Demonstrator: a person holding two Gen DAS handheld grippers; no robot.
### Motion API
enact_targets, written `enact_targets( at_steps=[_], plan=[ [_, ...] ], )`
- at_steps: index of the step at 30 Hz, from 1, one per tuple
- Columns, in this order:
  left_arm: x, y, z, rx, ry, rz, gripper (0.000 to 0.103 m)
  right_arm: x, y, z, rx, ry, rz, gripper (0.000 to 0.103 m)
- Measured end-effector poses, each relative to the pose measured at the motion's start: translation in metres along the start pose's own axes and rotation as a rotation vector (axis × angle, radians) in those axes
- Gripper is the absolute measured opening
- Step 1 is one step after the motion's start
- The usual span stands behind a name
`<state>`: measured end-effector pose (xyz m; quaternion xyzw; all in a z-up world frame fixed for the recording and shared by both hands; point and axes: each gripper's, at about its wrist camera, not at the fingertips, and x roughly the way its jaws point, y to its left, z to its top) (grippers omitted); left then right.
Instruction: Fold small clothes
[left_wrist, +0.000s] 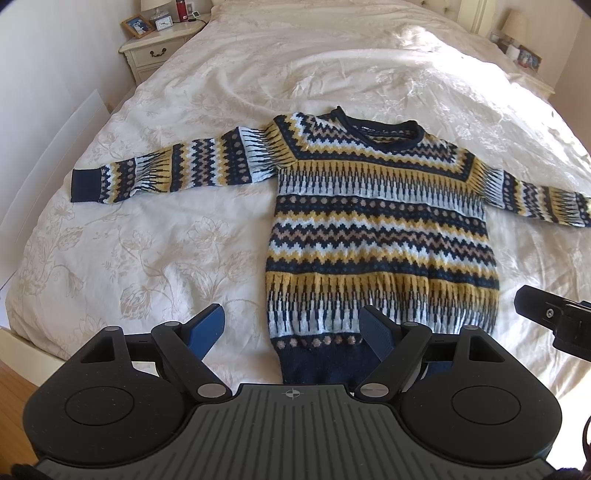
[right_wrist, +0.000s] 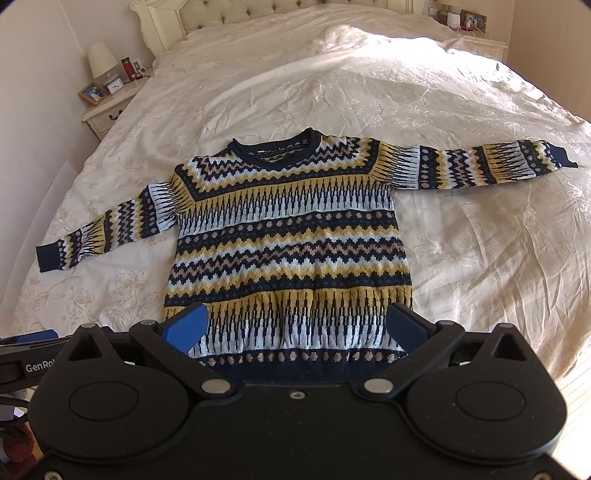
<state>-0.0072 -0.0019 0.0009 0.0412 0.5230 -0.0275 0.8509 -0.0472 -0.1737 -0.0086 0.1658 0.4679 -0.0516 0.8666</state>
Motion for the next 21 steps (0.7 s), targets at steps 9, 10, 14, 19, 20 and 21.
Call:
enact_targets(
  at_steps=[9, 10, 14, 19, 20, 21],
  plan=[
    [0.0016, -0.0006, -0.0001, -0.002, 0.000, 0.002, 0.080, 0.0034, 0.0023, 0.0008, -0.002, 0.005, 0.008, 0.102],
    [0.0015, -0.0009, -0.0008, -0.003, 0.000, 0.001, 0.080, 0.0036, 0.0025, 0.0009, -0.002, 0.005, 0.008, 0.102],
    [0.0008, -0.0030, -0.0044, -0.004, 0.000, -0.001, 0.080, 0.0038, 0.0024, 0.0014, -0.001, 0.005, 0.008, 0.102],
    [0.0024, 0.0000, 0.0003, -0.001, 0.001, -0.001, 0.080, 0.0050, 0.0038, 0.0013, -0.001, 0.004, 0.010, 0.102],
    [0.0027, -0.0004, -0.0003, -0.001, 0.001, -0.001, 0.080, 0.0050, 0.0039, 0.0013, 0.000, 0.004, 0.010, 0.102],
    [0.0025, 0.0000, 0.0003, -0.001, 0.001, 0.000, 0.080, 0.0050, 0.0039, 0.0013, 0.000, 0.004, 0.010, 0.102]
  ],
)
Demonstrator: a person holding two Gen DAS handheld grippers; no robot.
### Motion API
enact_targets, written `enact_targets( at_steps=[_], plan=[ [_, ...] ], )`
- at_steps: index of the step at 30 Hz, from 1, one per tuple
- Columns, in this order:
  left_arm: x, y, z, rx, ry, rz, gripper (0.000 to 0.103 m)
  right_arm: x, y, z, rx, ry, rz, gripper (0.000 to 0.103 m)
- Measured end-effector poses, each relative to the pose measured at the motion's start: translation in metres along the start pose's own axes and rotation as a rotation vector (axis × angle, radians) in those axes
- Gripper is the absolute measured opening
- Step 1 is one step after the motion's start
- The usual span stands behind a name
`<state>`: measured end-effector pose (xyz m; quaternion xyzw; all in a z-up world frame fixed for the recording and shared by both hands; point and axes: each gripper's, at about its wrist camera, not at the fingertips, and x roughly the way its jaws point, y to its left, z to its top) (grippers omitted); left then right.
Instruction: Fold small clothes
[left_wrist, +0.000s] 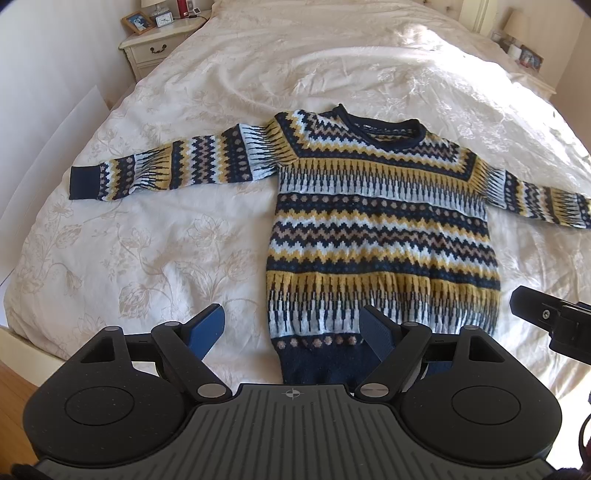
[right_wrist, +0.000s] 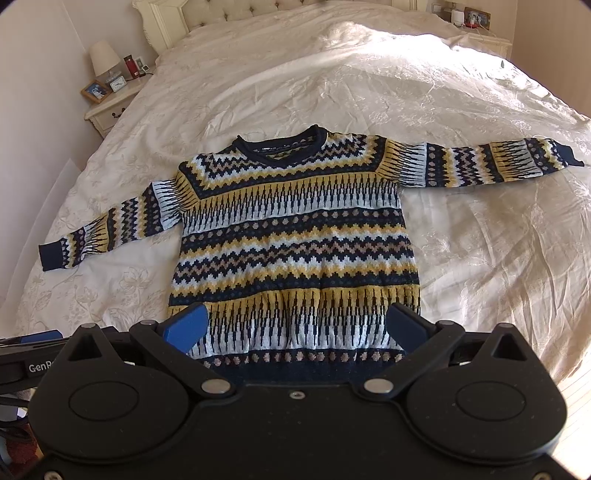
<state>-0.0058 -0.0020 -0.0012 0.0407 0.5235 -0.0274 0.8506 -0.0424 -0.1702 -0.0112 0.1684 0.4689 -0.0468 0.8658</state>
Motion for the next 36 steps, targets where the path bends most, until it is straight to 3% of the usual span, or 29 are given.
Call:
enact_targets(
  at_steps=[19, 31, 36],
  plan=[
    [0.010, -0.003, -0.005, 0.008, 0.017, 0.002, 0.080, 0.013, -0.003, 0.004, 0.027, 0.025, 0.024, 0.102],
    [0.039, -0.030, 0.029, -0.006, 0.088, 0.035, 0.079, 0.044, -0.035, 0.032, 0.065, 0.071, 0.091, 0.102],
    [0.051, -0.057, 0.048, -0.004, 0.100, 0.029, 0.067, 0.066, -0.076, 0.055, 0.092, 0.069, 0.148, 0.102]
  ],
)
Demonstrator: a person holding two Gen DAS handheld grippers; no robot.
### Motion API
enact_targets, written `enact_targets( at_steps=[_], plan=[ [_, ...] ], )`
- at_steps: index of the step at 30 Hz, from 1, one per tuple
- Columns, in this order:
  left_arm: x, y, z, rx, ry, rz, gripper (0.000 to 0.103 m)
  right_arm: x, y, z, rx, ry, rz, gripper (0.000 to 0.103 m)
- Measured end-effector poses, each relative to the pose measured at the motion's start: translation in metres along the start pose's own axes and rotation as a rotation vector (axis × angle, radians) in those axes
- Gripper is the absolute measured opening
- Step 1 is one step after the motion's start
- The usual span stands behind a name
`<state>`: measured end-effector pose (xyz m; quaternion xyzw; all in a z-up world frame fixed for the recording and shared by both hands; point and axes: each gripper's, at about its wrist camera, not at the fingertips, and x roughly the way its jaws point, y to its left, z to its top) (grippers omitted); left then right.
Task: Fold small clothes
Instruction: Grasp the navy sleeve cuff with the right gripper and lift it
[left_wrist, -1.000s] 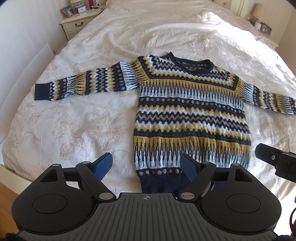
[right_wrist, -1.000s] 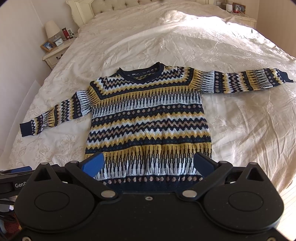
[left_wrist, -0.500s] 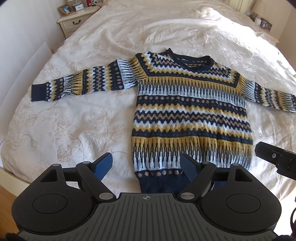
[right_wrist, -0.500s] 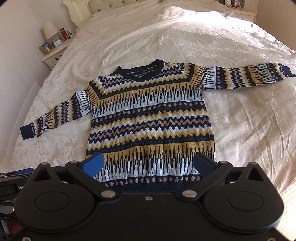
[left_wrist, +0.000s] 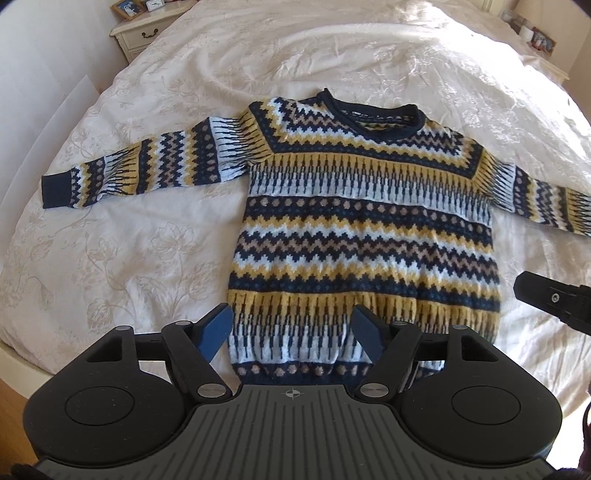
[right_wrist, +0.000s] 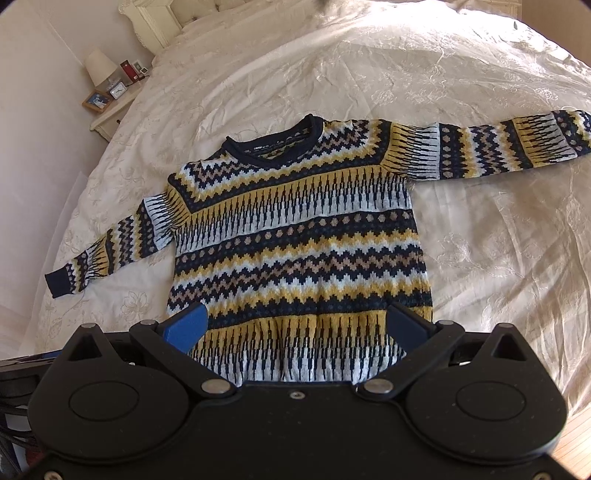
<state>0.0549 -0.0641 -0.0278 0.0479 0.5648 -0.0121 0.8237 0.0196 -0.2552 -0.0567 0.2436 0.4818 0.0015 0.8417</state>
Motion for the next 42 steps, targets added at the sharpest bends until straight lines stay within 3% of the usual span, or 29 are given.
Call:
enact_targets(
  at_steps=[6, 13, 16, 20, 27, 36, 39, 40, 41, 42],
  plan=[
    [0.009, -0.040, 0.023, -0.005, -0.004, -0.019, 0.066, 0.012, -0.079, 0.043, 0.036, -0.026, 0.002, 0.102],
    [0.018, -0.087, 0.046, 0.003, -0.031, -0.023, 0.066, 0.012, -0.199, 0.096, 0.089, -0.106, -0.189, 0.101],
    [0.023, -0.103, 0.053, 0.001, -0.035, -0.008, 0.065, 0.008, -0.249, 0.117, 0.116, -0.135, -0.250, 0.094],
    [0.029, -0.117, 0.059, -0.030, -0.047, -0.062, 0.064, 0.006, -0.315, 0.142, 0.180, -0.150, -0.312, 0.086],
    [0.040, -0.132, 0.064, -0.051, -0.015, -0.040, 0.064, 0.021, -0.397, 0.159, 0.365, -0.125, -0.328, 0.075],
    [0.045, -0.127, 0.066, -0.084, 0.007, 0.006, 0.064, 0.034, -0.437, 0.168, 0.477, -0.192, -0.245, 0.071],
    [0.046, -0.125, 0.065, -0.093, 0.011, 0.011, 0.064, 0.038, -0.447, 0.172, 0.504, -0.210, -0.208, 0.048],
    [0.047, -0.124, 0.063, -0.095, 0.011, 0.011, 0.064, 0.039, -0.449, 0.173, 0.512, -0.205, -0.200, 0.028],
    [0.047, -0.123, 0.062, -0.096, 0.012, 0.012, 0.064, 0.040, -0.449, 0.174, 0.521, -0.204, -0.187, 0.018],
    [0.047, -0.122, 0.061, -0.097, 0.015, 0.012, 0.064, 0.039, -0.448, 0.174, 0.525, -0.212, -0.180, 0.016]
  ],
)
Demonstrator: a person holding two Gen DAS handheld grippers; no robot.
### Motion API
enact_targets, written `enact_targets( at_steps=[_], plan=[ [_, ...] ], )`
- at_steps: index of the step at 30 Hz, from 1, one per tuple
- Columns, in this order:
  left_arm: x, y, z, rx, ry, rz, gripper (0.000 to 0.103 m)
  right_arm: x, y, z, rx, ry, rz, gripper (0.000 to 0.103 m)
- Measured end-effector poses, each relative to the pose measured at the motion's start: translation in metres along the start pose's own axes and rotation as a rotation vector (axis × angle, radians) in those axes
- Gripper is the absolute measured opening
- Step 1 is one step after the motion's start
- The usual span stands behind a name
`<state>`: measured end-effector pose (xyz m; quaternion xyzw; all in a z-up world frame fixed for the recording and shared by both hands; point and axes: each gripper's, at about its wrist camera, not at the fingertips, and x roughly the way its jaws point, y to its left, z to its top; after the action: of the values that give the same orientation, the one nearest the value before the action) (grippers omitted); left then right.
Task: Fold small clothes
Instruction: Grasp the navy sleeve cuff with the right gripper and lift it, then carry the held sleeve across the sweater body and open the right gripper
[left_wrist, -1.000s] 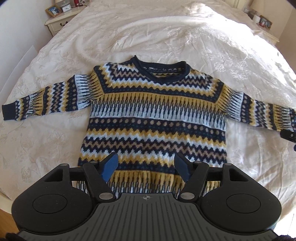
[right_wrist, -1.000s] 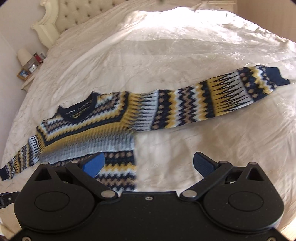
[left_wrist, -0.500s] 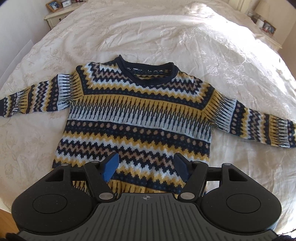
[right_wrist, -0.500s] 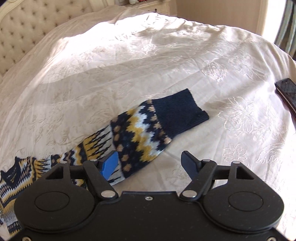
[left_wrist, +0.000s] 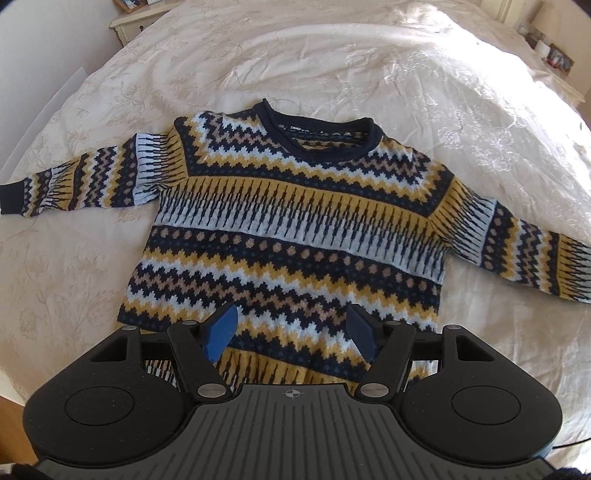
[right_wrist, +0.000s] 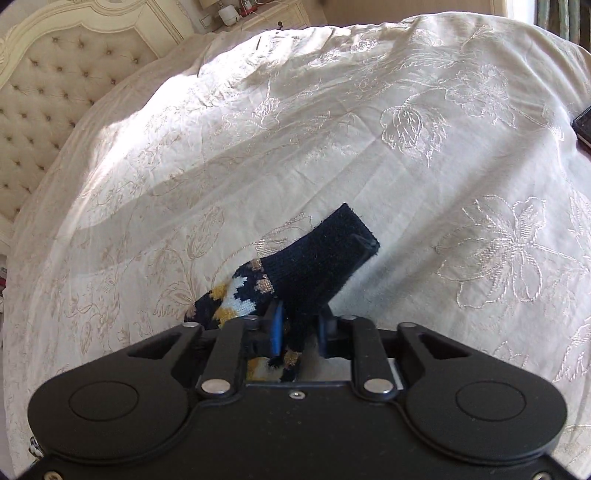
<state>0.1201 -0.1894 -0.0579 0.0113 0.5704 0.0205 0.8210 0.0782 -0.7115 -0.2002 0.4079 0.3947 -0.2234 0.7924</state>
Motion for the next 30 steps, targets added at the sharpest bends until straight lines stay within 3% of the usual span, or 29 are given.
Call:
enact_targets(
  at_steps=[7, 14, 21, 24, 30],
  plan=[
    [0.003, 0.020, -0.006, -0.026, -0.003, -0.007, 0.064, -0.029, 0.046, -0.008, -0.108, -0.060, 0.067, 0.013],
    [0.011, 0.050, -0.004, -0.001, -0.017, -0.077, 0.064, -0.062, 0.133, -0.031, -0.244, -0.099, 0.195, 0.013],
    [0.018, 0.094, -0.003, 0.096, -0.046, -0.097, 0.064, -0.078, 0.244, -0.101, -0.388, -0.088, 0.326, 0.013],
    [0.022, 0.129, -0.001, 0.072, -0.044, -0.130, 0.064, -0.070, 0.290, -0.136, -0.423, -0.058, 0.379, 0.013],
    [0.033, 0.202, 0.004, 0.010, -0.044, -0.124, 0.064, -0.036, 0.375, -0.193, -0.478, 0.030, 0.459, 0.013]
  ],
)
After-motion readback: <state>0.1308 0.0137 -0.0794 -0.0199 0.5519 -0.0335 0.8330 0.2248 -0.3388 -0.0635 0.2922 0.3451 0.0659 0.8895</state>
